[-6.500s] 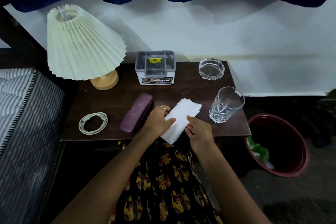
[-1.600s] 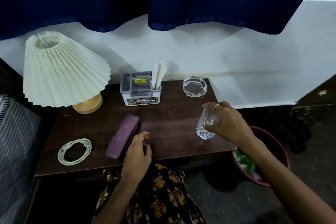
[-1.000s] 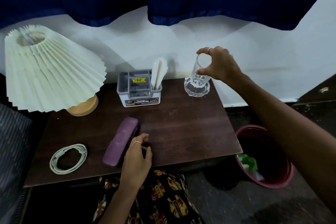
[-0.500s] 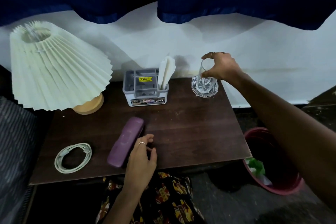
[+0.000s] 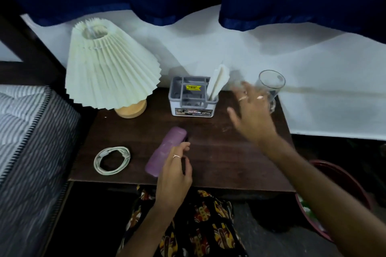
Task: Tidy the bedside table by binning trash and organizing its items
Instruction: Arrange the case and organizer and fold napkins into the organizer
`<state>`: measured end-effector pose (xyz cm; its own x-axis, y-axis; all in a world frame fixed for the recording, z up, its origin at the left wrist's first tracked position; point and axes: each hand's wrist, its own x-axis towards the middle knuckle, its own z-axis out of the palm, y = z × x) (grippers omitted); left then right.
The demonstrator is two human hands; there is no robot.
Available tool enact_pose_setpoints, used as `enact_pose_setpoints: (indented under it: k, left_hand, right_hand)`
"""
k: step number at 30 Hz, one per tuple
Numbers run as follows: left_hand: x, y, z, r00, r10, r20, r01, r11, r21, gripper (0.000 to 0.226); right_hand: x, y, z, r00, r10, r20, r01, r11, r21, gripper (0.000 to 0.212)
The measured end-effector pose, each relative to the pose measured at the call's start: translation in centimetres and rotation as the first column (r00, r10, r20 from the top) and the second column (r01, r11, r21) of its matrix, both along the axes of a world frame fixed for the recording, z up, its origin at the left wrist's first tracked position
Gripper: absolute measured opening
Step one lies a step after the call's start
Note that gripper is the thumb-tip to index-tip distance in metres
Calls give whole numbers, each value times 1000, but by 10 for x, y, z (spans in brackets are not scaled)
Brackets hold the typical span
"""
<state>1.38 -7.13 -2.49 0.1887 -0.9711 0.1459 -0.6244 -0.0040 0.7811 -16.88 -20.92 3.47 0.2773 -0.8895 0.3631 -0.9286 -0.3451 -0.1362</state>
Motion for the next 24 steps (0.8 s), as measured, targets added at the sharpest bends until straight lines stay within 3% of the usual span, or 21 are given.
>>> enact_pose_setpoints:
  k: [2,4,8,12,17,21,24]
  left_hand:
    - [4,1,3,994,107,3,-106,990,-92,34]
    - [13,1,5,975,219,33,-215,970,-114,36]
    - [41,5,-3,958,260,119,-263,965,14,44]
    - [58,7,-7,992,84,91,-100,976,192,60]
    - [65,3,-5,991,-29,129,-1,973,229,66]
    - [63,0,2,997,-41,-64,55,970,238,53]
    - [54,-7,6,983,1,-182,39,975,218,39]
  right_hand:
    - [21,22,-22,971,228,73,-236,964,125,52]
    - [40,36,-39,916,386,107,-399,862,313,58]
    - [70,44,-56,863,503,50,-462,745,482,76]
    - [88,37,-54,857,515,22,-434,698,570,76]
    - [87,30,-58,865,497,69,-449,706,548,68]
    - [64,23,-61,879,456,144,-456,709,538,60]
    - [40,21,-60,913,320,254,-409,690,597,53]
